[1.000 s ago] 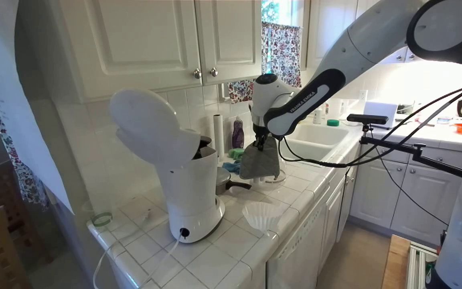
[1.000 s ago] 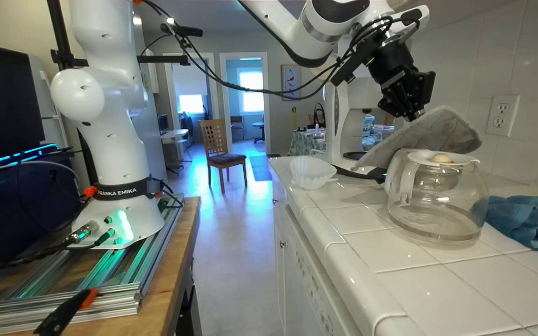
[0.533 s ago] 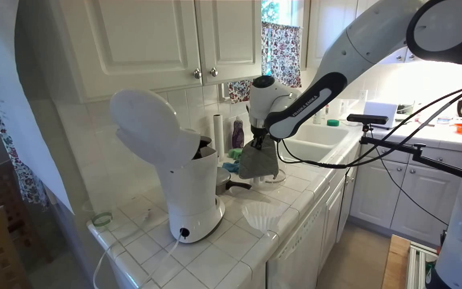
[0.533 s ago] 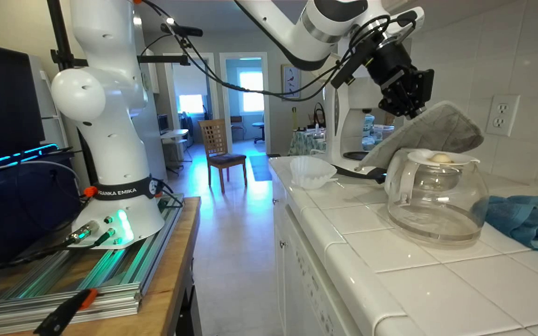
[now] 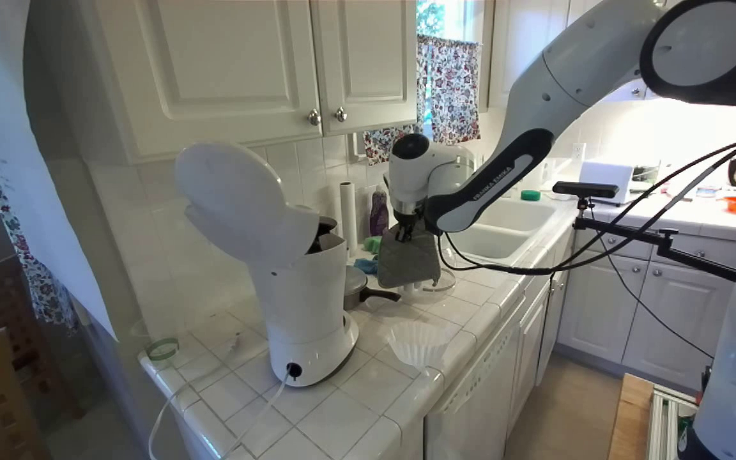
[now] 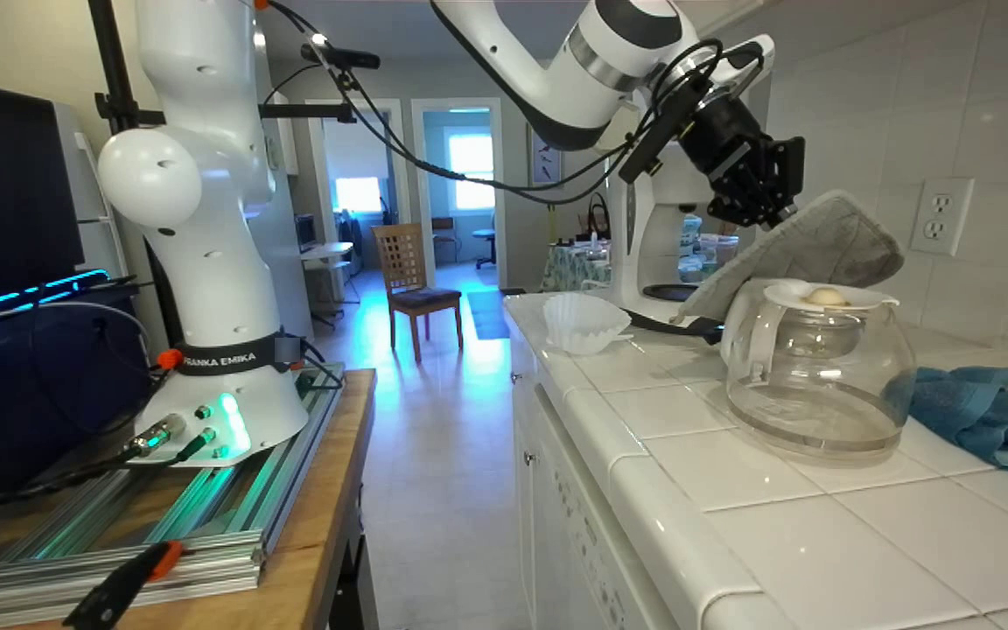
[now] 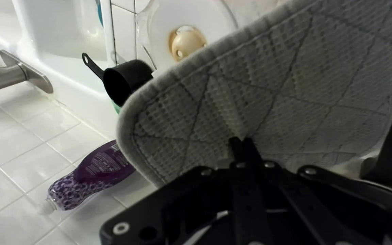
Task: Use the grey mat to pick up the coffee pot
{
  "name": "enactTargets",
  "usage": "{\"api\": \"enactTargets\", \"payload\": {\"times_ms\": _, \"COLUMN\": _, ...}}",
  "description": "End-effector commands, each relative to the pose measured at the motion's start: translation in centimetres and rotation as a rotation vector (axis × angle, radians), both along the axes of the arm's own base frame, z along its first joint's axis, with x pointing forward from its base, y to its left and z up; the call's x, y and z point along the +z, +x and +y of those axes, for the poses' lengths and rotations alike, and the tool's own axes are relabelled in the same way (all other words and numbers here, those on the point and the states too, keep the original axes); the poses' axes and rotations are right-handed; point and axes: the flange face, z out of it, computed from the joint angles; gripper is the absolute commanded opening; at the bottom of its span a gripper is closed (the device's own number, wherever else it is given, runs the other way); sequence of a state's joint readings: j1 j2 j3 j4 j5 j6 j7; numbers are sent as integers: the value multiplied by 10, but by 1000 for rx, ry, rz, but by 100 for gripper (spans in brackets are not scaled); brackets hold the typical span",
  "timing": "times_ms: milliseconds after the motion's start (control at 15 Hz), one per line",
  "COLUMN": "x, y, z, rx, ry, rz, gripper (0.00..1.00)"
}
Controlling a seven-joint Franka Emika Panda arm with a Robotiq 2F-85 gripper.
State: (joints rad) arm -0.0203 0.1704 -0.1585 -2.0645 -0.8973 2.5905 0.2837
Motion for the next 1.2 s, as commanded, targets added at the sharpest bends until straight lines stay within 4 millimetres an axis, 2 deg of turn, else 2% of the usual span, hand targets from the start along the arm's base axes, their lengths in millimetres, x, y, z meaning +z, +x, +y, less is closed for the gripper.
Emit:
{"api": "enactTargets", "payload": {"times_ms": 0, "x": -11, "y": 4, "z": 9, "rx": 24, "ry": -55, "rz": -9, "gripper": 0}}
{"api": "enactTargets", "payload": {"times_ms": 267, "x": -22, "y": 5, "z": 16, "rx": 47, "ry": -98, "rz": -13, "gripper": 0}}
{"api": "enactTargets", "payload": {"times_ms": 1133, "x": -26, "y": -6, "z": 40, "rx": 86, "ry": -253, "rz": -118, "gripper": 0}}
